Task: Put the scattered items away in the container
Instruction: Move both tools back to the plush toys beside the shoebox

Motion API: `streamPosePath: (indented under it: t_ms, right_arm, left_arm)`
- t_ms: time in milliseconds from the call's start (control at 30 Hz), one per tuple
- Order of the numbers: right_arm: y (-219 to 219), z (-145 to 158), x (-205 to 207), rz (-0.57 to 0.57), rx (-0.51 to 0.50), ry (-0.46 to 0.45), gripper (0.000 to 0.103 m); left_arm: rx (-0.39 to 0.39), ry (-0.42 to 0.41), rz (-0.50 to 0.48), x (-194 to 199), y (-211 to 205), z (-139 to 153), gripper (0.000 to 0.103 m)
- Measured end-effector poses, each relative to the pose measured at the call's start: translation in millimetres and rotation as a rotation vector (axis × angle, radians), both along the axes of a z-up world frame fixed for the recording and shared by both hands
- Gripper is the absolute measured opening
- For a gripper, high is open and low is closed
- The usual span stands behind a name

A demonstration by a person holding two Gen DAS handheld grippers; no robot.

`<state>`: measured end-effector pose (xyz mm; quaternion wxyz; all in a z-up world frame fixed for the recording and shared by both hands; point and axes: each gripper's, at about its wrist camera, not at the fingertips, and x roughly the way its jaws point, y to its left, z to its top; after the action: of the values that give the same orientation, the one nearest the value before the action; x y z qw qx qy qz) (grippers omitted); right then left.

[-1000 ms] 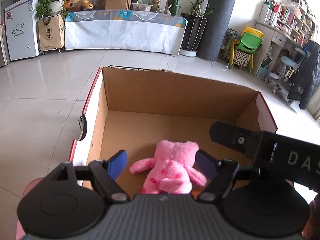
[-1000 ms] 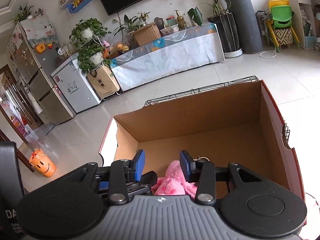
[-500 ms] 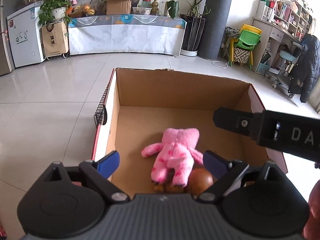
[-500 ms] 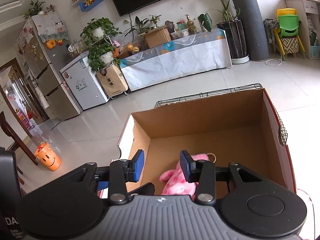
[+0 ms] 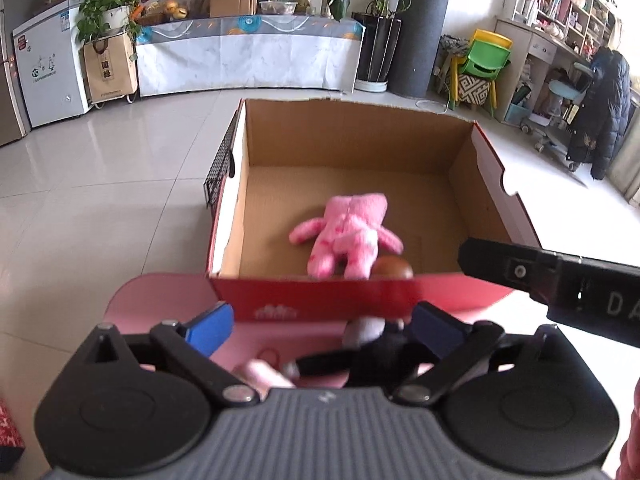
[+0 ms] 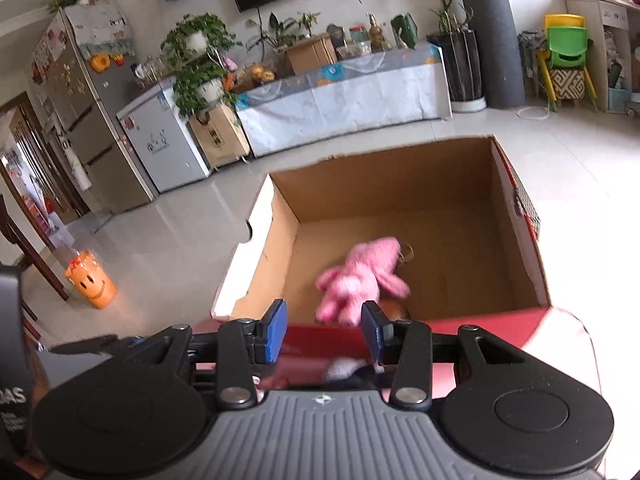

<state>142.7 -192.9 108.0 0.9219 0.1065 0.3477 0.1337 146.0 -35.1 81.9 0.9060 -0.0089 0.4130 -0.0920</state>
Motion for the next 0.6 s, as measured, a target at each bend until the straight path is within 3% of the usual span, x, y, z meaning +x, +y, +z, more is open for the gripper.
streamPosePath:
  t_ms: [100,600]
  right_arm:
    - [-8,-4,-14,-0.024,0.000,0.026,0.048]
    - [-39,-31,-57,-0.098,0.021,0.169,0.049]
  left_arm:
    - [0.008,0.011,0.004,-13,4,-3,0.103]
    - [0.001,0.093,-0.016,-71,17,-37,0.103]
